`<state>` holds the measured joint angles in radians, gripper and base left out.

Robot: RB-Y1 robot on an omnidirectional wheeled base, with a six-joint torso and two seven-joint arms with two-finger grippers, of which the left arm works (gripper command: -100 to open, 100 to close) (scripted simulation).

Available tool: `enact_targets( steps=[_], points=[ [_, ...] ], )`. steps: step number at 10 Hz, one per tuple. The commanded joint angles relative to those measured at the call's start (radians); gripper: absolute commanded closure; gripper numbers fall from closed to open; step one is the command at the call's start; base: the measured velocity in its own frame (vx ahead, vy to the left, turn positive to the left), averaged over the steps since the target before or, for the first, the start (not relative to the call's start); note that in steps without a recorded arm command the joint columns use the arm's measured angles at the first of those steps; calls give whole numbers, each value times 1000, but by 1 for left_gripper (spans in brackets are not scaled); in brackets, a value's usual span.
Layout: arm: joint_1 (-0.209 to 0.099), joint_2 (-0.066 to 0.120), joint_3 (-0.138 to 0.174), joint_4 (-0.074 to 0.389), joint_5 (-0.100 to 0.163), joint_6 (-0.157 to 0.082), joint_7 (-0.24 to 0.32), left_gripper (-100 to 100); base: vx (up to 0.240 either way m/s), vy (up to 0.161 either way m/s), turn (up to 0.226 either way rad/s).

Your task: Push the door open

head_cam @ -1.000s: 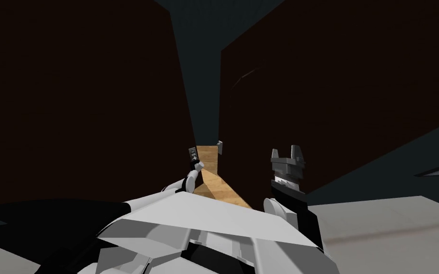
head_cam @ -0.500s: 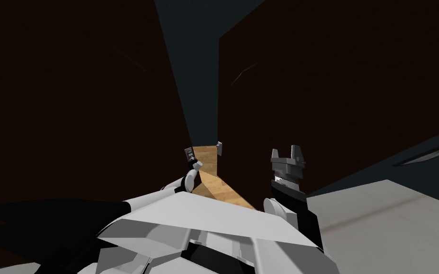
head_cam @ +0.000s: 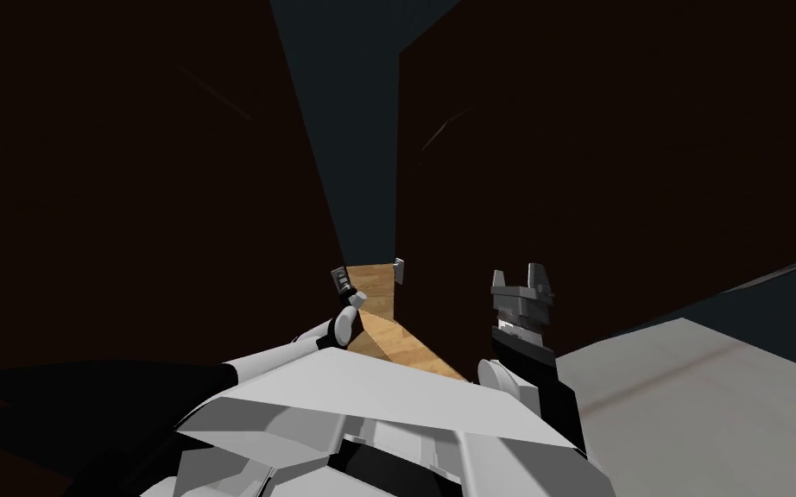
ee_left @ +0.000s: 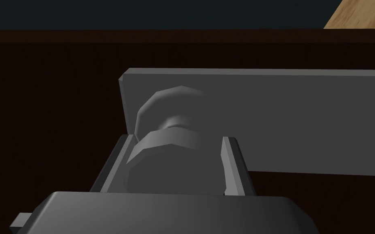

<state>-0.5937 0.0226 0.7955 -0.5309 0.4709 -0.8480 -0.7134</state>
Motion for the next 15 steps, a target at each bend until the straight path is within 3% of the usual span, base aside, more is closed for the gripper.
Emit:
enact_targets(
  steps=[1, 2, 3, 7, 10, 12, 13, 14, 15],
  points=[
    [9, 9, 9, -30, 4, 7, -8, 100, 8, 9, -15],
    [1, 18, 40, -28, 23, -31, -29, 100, 45, 104, -190],
    [1, 14, 40, -42, 23, -22, -29, 100, 48, 113, -95],
    [-4, 23, 62, -27, 37, -58, -43, 100, 44, 58, -35],
    [-4, 23, 62, -27, 37, -58, -43, 100, 10, 25, -6],
    [-10, 26, 86, -26, 52, -86, -59, 100, 28, 51, -88],
    [-10, 26, 86, -26, 52, -86, -59, 100, 44, 64, -37],
    [-10, 26, 86, 26, 52, -86, -59, 100, 29, 40, 5],
    [-10, 26, 86, 17, 52, -86, -59, 100, 8, 12, 6]
  ],
)
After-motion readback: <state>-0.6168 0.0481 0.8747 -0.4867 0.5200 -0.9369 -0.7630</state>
